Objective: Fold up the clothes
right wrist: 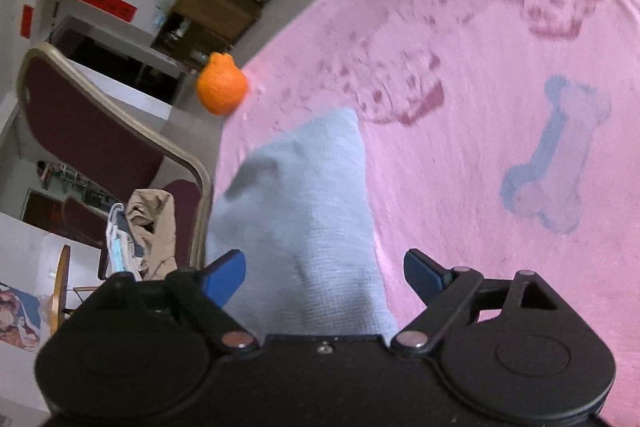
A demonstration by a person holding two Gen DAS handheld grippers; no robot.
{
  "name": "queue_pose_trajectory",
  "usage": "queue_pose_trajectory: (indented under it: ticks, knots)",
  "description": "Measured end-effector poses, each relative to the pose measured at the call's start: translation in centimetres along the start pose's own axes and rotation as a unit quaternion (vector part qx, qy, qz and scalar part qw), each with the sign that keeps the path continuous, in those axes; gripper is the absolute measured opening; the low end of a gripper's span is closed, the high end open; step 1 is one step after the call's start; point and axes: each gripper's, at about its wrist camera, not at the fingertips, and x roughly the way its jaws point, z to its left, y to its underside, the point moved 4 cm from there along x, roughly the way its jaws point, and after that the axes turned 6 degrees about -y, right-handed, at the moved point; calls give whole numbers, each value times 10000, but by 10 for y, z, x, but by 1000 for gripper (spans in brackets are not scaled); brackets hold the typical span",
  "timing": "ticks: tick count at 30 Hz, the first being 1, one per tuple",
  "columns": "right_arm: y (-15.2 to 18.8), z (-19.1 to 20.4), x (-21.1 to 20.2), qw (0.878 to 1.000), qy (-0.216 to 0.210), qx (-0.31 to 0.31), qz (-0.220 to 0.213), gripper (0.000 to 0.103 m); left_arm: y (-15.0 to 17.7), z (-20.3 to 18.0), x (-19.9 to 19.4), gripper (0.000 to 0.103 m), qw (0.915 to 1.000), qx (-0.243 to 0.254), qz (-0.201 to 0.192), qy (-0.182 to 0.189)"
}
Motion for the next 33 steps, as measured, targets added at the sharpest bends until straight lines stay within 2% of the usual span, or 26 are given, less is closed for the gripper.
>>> queue_pose_trajectory:
  ticks: [7, 11, 16, 19, 21, 23, 24, 27, 30, 33]
  knots:
    - [-6, -12, 36, 9995, -94, 141, 265, 88, -8, 0, 10, 75, 9997, -96, 59, 201]
    - [-10, -24, 52, 9963, -576, 564, 306, 90, -11, 2, 15, 78, 9990, -245, 68, 380]
    - [-12, -35, 63, 9865, -1241, 1038, 256, 91, -14, -2, 21, 84, 9979, -360, 17, 542]
    - [-10, -28, 68, 9869, -1299, 920, 276, 96, -12, -6, 20, 86, 9980, -407, -77, 473]
    - [-5, -20, 72, 9902, -1187, 647, 350, 97, -10, -8, 19, 81, 9980, -438, -141, 423]
    - [-3, -18, 72, 9919, -1073, 616, 276, 96, -7, -14, 17, 71, 9994, -184, -175, 216]
    - [-2, -17, 72, 9927, -1017, 612, 233, 89, -5, -16, 15, 63, 9996, -71, -214, 153]
    - [0, -16, 70, 9955, -747, 574, 136, 63, 0, -24, 9, 50, 9994, 172, -270, 101]
    - [2, -9, 67, 9978, -467, 456, 79, 52, 6, -36, -1, 43, 9983, 380, -450, 17]
    - [2, 7, 58, 9994, -249, 252, 19, 49, 13, -54, -15, 39, 9959, 645, -631, -34]
